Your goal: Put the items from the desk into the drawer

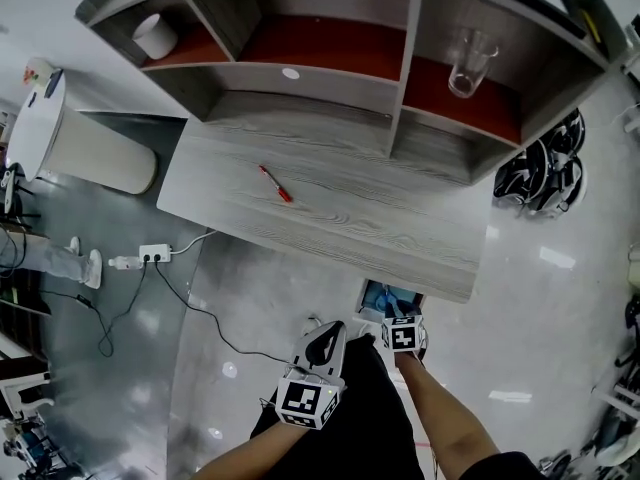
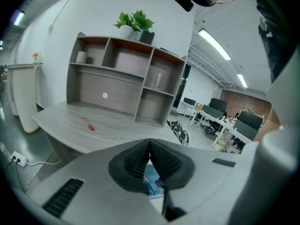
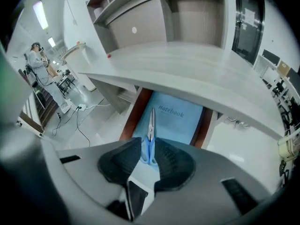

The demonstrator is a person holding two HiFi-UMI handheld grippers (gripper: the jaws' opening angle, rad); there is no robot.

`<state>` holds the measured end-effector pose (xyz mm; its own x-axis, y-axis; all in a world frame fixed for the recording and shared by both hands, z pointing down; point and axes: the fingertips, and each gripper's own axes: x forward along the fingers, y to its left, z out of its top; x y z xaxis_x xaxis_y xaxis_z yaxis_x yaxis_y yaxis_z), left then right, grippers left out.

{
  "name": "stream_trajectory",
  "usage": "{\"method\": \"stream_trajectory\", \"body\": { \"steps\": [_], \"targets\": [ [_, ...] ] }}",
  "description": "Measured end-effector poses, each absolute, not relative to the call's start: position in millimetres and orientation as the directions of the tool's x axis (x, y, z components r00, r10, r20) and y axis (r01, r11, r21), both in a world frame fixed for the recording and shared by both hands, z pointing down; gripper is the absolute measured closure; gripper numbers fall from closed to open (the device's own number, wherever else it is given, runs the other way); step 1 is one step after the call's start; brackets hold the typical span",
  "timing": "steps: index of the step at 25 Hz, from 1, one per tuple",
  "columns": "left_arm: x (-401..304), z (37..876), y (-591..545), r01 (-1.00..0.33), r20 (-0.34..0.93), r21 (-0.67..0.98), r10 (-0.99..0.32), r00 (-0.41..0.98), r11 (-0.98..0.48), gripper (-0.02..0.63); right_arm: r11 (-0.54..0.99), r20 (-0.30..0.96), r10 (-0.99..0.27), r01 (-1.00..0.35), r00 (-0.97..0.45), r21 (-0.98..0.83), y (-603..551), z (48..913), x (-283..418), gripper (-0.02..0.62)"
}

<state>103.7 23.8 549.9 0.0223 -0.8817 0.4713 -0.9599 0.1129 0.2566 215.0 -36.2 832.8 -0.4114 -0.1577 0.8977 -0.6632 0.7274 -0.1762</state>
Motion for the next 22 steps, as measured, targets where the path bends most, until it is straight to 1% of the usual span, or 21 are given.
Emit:
{"method": "stream_trajectory", "body": {
  "steps": [7, 8, 10, 13, 17, 22],
  "targets": [
    [105.0, 535.0, 37.3, -0.961, 0.447, 0.265, -0.893, 0.051, 0.078, 0.592, 0.683, 0.842, -0.239, -0.7, -0.484, -0.209, -32.6, 764.0, 213.1, 0.501],
    [105.0, 533.7, 39.3, -0.961, 0.444, 0.267, -0.894, 0.058, 0.07, 0.592, 0.674, 0.83, -0.258, -0.708, -0.495, -0.212, -31.3, 751.9, 211.8, 0.511],
    [104.6, 531.5, 43.1, -0.96, 0.438, 0.274, -0.896, 0.076, 0.053, 0.594, 0.664, 0.798, -0.318, -0.721, -0.512, -0.198, -31.4, 726.8, 209.9, 0.552],
    [105.4, 527.4, 47.9, -0.954, 0.428, 0.298, -0.896, 0.12, 0.015, 0.594, 0.636, 0.744, -0.388, -0.743, -0.544, -0.211, -28.2, 688.7, 205.8, 0.574],
    [104.7, 520.0, 45.3, -0.95, 0.401, 0.309, -0.899, 0.173, -0.045, 0.592, 0.623, 0.676, -0.458, -0.751, -0.578, -0.22, -21.5, 638.9, 194.5, 0.577],
    [93.9, 495.4, 50.2, -0.935, 0.337, 0.343, -0.919, 0.207, -0.085, 0.594, 0.589, 0.613, -0.524, -0.772, -0.591, -0.24, 0.3, 593.7, 174.9, 0.577]
  ]
}}
